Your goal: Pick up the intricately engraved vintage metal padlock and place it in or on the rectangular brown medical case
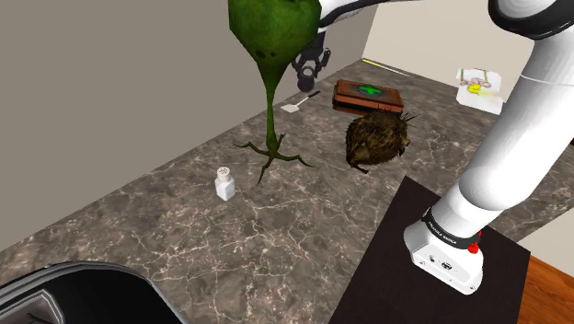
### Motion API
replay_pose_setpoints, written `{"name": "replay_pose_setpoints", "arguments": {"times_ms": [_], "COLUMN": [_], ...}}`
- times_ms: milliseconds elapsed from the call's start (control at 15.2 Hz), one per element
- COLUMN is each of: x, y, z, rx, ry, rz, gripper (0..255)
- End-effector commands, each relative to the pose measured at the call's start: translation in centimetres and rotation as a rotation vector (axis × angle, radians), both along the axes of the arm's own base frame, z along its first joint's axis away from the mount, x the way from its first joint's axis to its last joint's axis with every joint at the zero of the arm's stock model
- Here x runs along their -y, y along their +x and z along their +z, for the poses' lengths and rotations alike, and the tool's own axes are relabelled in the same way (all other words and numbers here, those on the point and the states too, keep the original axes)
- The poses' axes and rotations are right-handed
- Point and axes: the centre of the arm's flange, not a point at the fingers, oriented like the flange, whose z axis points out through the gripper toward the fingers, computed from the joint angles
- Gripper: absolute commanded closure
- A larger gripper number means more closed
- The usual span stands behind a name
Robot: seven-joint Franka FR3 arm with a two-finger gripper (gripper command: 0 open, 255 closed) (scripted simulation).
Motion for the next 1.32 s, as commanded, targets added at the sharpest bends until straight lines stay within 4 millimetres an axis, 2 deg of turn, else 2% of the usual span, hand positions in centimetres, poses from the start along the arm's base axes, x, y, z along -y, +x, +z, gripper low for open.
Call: {"name": "replay_pose_setpoints", "arguments": {"times_ms": [0, 594, 1254], "x": [0.0, 0.0, 12.4], "y": [0.0, 0.0, -4.6], "z": [1.1, 5.5, 6.2], "rx": [0.0, 0.0, 0.0], "ry": [0.0, 0.0, 0.0], "rz": [0.0, 0.0, 0.0], "gripper": [255, 255, 255]}}
